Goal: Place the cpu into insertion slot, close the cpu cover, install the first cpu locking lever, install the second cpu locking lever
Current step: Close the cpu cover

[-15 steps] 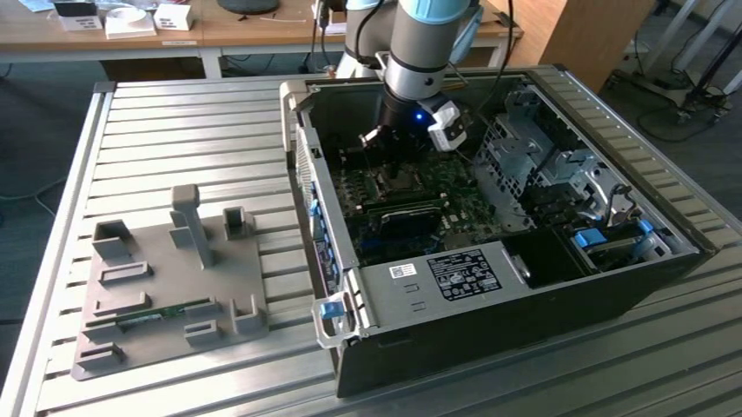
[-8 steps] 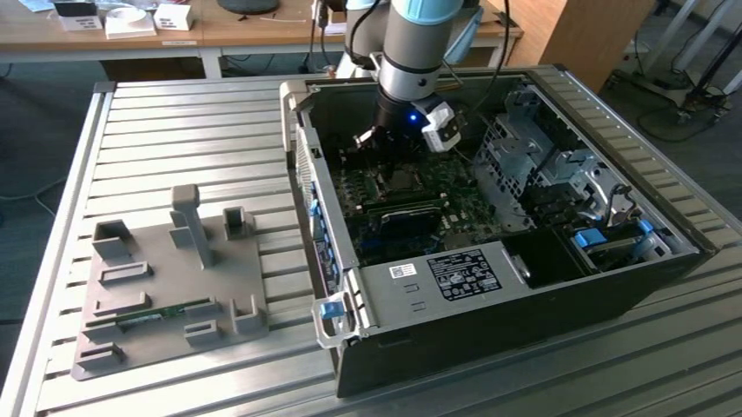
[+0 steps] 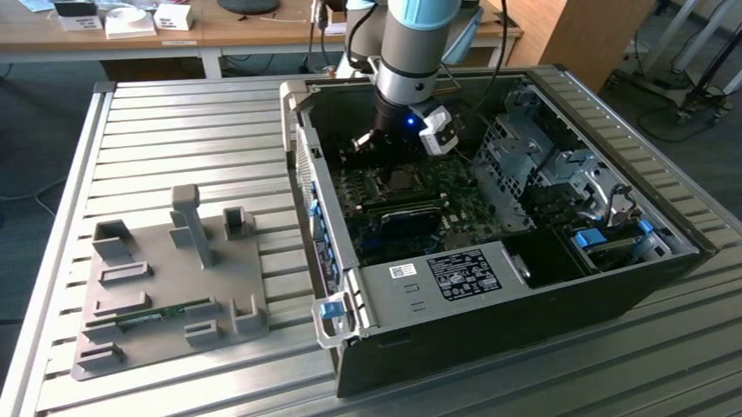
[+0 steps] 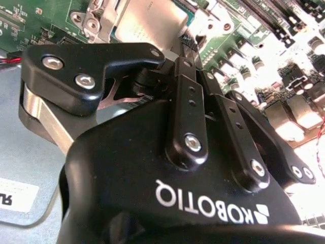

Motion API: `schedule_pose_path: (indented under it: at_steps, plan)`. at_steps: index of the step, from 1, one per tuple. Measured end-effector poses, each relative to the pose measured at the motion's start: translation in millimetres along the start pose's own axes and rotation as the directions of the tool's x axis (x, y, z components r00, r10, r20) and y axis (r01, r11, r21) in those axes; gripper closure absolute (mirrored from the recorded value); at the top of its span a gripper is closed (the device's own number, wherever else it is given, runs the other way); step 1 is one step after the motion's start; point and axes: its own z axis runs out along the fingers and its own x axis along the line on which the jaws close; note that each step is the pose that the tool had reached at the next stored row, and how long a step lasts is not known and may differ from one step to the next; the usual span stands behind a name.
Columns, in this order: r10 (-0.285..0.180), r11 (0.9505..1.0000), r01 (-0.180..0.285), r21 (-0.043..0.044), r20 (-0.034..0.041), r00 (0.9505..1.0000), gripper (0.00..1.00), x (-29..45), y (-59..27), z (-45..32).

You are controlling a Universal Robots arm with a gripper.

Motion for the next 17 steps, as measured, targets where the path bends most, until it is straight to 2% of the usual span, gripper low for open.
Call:
schedule_pose_path:
  at_steps: [6, 17]
  plan:
    - [0.000, 1.0000, 0.000, -0.0002, 0.0001, 1.0000, 0.89, 0.1, 0.0, 0.6]
    - [0.000, 1.0000, 0.000, 0.0003, -0.0002, 1.0000, 0.89, 0.3, -0.7, 7.1]
